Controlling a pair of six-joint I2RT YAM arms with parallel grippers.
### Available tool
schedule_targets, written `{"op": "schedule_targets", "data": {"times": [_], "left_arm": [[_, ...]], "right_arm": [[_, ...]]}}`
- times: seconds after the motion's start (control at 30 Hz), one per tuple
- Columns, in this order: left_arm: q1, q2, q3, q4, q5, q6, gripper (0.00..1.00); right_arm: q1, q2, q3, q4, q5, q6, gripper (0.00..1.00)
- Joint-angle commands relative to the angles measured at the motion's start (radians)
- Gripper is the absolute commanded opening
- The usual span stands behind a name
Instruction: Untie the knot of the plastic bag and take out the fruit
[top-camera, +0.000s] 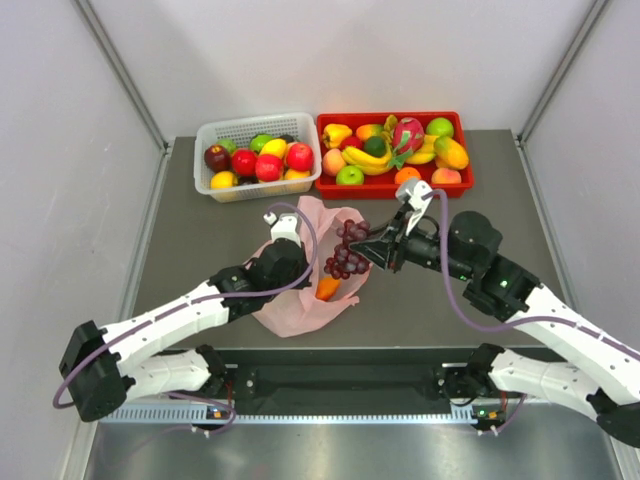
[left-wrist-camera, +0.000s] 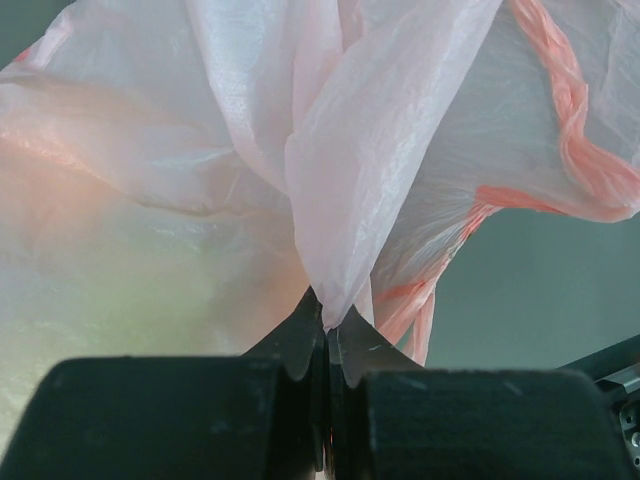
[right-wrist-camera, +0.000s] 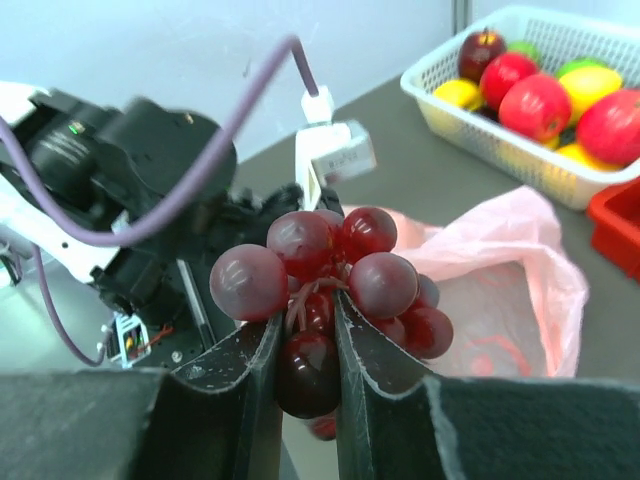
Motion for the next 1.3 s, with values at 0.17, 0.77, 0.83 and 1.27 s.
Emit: {"op": "schedule_targets", "data": {"times": [0.17, 0.77, 0.83, 1.27], "left_arm": [[-0.002, 0.027, 0.019, 0.072, 0.002, 0.012, 0.00], [-0.002, -0.023, -0.035, 0.066, 0.024, 0.009, 0.00], [-0.002, -0.026, -0.033, 0.063, 0.024, 0.012, 0.00], [-0.002, -0.035, -0.052, 0.066, 0.019, 0.013, 0.00]], "right_arm": [[-0.093, -0.017, 0.184, -0.006, 0.146, -0.074, 0.00], [-0.608, 0.685, 0.511, 0.227, 0.056, -0.005, 0.00], [-0.630, 0.793, 0.588, 0.224, 0.040, 0.004, 0.00], [-0.681, 1.259, 1.031, 0.020, 0.006, 0.058, 0.62]]}}
